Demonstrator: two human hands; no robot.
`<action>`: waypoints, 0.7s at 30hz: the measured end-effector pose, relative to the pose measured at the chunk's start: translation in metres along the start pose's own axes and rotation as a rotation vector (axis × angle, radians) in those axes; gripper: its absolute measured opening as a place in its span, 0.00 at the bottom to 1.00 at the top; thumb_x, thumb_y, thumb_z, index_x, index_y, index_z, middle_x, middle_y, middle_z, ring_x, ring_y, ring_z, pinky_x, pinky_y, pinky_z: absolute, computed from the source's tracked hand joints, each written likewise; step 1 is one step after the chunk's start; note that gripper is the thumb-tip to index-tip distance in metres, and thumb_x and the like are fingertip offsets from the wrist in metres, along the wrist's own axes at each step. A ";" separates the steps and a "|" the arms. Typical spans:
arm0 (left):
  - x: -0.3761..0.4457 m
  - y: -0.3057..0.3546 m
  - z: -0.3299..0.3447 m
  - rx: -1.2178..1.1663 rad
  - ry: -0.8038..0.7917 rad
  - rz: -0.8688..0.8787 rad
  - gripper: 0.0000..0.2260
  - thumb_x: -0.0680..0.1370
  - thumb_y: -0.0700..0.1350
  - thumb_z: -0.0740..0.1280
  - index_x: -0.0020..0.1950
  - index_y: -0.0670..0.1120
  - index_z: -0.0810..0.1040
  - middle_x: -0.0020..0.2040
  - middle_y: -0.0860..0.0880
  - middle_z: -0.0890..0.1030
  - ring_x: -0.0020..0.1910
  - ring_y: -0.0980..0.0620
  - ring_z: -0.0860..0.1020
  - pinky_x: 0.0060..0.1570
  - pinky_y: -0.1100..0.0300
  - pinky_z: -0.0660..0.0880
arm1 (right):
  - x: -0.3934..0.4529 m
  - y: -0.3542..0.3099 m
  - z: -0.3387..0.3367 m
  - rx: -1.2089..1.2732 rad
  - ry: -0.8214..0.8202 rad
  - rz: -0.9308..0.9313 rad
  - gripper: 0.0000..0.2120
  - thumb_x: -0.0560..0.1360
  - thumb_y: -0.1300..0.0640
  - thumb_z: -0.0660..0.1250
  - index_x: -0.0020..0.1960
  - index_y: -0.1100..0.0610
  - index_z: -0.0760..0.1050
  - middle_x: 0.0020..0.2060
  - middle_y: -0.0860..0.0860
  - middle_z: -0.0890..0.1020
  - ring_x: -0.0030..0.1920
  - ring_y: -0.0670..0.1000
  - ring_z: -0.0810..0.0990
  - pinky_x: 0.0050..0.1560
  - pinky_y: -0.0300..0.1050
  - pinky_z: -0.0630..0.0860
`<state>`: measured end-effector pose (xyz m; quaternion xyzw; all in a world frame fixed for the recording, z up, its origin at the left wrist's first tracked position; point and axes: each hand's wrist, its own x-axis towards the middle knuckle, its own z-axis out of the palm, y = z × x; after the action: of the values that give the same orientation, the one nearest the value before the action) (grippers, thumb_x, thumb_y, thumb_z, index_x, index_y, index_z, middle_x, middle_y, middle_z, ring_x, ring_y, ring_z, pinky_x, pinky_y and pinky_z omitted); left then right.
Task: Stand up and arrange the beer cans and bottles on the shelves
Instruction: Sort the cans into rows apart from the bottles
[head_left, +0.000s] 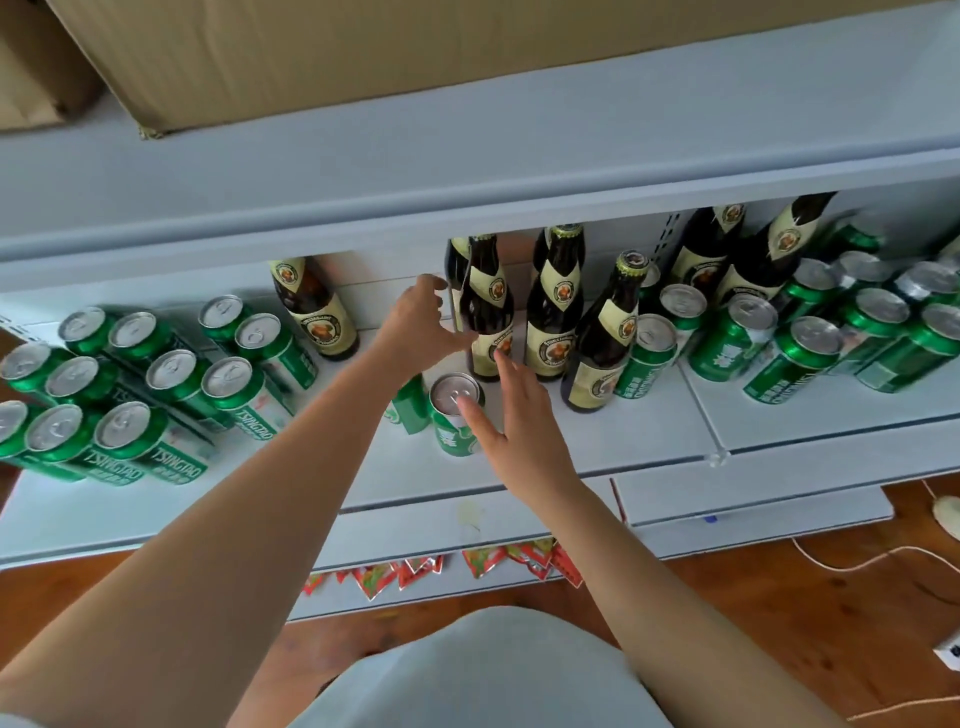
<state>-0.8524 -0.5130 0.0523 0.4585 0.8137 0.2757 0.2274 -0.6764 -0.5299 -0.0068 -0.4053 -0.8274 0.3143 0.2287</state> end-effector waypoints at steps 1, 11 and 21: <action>-0.006 -0.006 -0.011 -0.005 0.093 0.013 0.27 0.71 0.46 0.75 0.66 0.43 0.70 0.60 0.44 0.76 0.54 0.49 0.76 0.57 0.52 0.75 | 0.002 -0.003 0.001 -0.010 0.040 0.001 0.37 0.78 0.34 0.54 0.78 0.55 0.54 0.75 0.53 0.62 0.75 0.52 0.60 0.73 0.49 0.63; -0.002 -0.055 -0.105 -0.013 0.553 -0.374 0.27 0.77 0.57 0.68 0.65 0.37 0.70 0.65 0.38 0.71 0.63 0.40 0.71 0.62 0.49 0.70 | 0.019 -0.036 0.040 -0.327 0.067 -0.234 0.34 0.74 0.36 0.62 0.74 0.53 0.63 0.70 0.54 0.69 0.68 0.58 0.68 0.62 0.55 0.73; 0.025 -0.059 -0.108 0.088 0.321 -0.286 0.18 0.80 0.52 0.61 0.63 0.40 0.75 0.58 0.38 0.78 0.57 0.39 0.76 0.54 0.50 0.73 | 0.007 -0.030 0.039 -0.317 0.114 -0.050 0.36 0.75 0.36 0.61 0.76 0.53 0.60 0.72 0.54 0.67 0.71 0.57 0.66 0.66 0.55 0.70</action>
<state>-0.9677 -0.5422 0.0908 0.2982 0.9075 0.2741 0.1117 -0.7205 -0.5517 -0.0116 -0.4327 -0.8621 0.1507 0.2163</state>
